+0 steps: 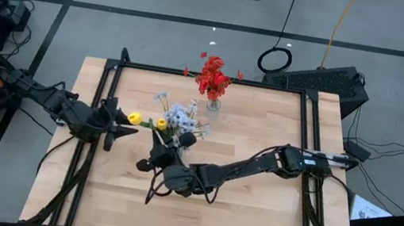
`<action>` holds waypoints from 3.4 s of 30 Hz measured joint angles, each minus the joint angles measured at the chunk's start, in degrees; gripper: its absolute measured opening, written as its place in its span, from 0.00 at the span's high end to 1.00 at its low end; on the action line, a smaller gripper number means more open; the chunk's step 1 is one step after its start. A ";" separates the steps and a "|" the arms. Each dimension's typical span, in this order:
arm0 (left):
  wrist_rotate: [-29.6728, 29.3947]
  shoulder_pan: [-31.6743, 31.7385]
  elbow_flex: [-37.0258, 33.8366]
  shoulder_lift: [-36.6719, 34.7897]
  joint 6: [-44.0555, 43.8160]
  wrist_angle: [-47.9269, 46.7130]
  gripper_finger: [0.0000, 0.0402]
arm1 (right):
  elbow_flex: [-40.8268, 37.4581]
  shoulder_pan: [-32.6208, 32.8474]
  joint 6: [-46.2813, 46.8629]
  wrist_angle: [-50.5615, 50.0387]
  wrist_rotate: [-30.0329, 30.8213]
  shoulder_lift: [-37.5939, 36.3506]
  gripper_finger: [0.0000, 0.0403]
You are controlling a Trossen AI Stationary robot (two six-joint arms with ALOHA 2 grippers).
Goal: Sort flowers into vase by color
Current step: Put the yellow flower into the blue vase
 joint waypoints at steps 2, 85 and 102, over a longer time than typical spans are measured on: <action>0.00 0.00 0.00 0.00 1.86 2.70 0.65 | 0.00 0.17 0.00 -0.02 0.00 0.00 0.86; -6.72 -0.04 0.02 14.76 10.02 22.24 0.65 | -75.93 8.04 43.20 12.80 -39.41 -48.88 1.00; -9.39 -0.04 0.02 14.56 9.98 26.90 0.65 | -84.89 7.94 40.61 12.39 -42.34 -56.06 1.00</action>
